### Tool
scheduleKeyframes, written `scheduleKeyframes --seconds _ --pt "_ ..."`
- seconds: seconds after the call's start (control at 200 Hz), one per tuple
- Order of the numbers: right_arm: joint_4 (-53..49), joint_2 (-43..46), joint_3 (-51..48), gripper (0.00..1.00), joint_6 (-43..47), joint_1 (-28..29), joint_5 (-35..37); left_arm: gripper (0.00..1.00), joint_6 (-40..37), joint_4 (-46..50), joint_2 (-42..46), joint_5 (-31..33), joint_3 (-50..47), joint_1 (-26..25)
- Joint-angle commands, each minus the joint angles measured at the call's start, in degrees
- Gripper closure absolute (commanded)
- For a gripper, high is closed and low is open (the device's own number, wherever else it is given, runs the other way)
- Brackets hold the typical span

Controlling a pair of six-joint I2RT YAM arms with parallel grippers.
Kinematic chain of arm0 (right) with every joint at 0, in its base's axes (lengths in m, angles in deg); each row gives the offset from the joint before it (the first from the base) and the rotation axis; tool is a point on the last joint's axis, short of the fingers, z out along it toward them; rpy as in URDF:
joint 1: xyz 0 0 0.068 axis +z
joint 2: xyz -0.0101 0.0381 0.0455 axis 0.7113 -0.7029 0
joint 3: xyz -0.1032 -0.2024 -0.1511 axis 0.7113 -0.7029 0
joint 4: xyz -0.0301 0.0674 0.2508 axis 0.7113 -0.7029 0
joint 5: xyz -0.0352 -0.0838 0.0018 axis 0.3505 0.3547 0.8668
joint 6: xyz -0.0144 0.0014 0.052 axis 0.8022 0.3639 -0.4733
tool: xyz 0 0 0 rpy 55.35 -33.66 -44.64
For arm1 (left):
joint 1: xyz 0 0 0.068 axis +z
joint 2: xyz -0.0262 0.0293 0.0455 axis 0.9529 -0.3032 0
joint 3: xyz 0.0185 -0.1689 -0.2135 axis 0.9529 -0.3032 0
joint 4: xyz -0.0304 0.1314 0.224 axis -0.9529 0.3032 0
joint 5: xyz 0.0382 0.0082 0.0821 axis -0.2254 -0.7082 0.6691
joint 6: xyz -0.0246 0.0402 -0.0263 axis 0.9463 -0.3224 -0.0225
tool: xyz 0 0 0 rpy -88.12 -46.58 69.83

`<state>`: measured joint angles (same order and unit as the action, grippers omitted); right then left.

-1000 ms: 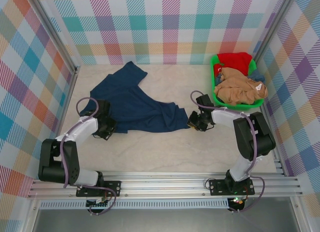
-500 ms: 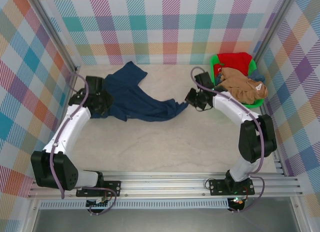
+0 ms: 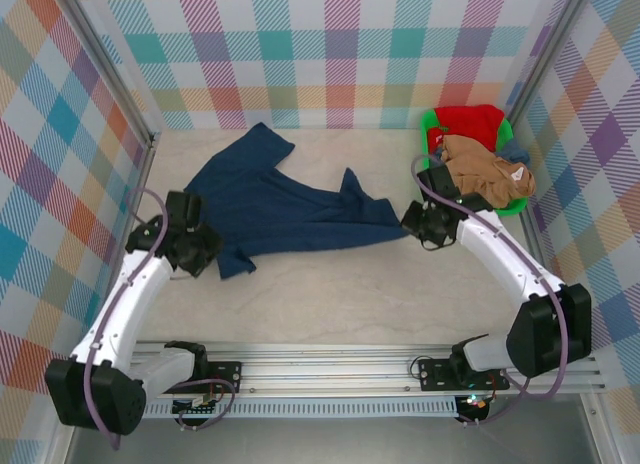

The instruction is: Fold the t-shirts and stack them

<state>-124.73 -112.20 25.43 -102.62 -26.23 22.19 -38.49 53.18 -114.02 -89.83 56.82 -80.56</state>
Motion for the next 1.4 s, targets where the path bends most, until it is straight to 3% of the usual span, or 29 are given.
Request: scheduleKeyframes --seconds 0.0,0.225,0.43,0.655,0.685,0.745,0.82,0.99,1.09,1.16,1.395 --pt "-2.5 0.6 -2.8 1.00 2.0 0.5 -2.3 1.00 0.2 -1.7 0.7 -3.6 -7.6 -0.5" --pt "-0.5 -2.0 -5.5 1.00 3.8 0.7 -0.6 0.98 -1.9 -5.4 -1.9 0.7 -14.0 -1.0" --pt "0.1 -4.6 -3.5 1.00 5.3 0.7 1.2 1.00 -4.9 -4.3 -6.6 10.5 -9.3 -0.9" --pt "0.7 -6.4 -1.6 1.00 6.3 0.6 1.6 1.00 -9.8 -7.9 -16.3 14.8 -6.1 1.7" --pt "0.6 -6.4 -1.6 1.00 6.4 0.6 1.5 0.91 -10.3 -7.5 -17.4 15.5 -5.6 2.1" --pt "0.8 -6.5 -1.5 1.00 6.5 0.7 1.4 0.60 -10.9 -6.7 -18.2 16.8 -5.1 2.3" --pt "0.7 -6.8 -1.1 1.00 7.0 0.7 1.2 0.49 -11.1 -5.2 -15.7 16.4 -5.1 2.3" --pt "0.6 -8.8 1.1 1.00 8.4 -0.1 0.7 0.51 -7.2 2.1 -1.3 12.3 -8.2 0.5" --pt "0.8 -10.5 2.8 1.00 9.4 -0.3 0.3 0.53 -3.1 4.7 2.1 8.7 -12.3 -2.1" --pt "1.2 -11.1 3.5 1.00 9.6 -0.4 -0.3 0.54 -1.9 2.4 1.5 9.1 -13.6 -4.8" --pt "1.0 -11.0 3.6 1.00 10.1 -0.4 -1.0 0.53 0.7 -1.8 -12.0 9.0 -15.2 -5.0"
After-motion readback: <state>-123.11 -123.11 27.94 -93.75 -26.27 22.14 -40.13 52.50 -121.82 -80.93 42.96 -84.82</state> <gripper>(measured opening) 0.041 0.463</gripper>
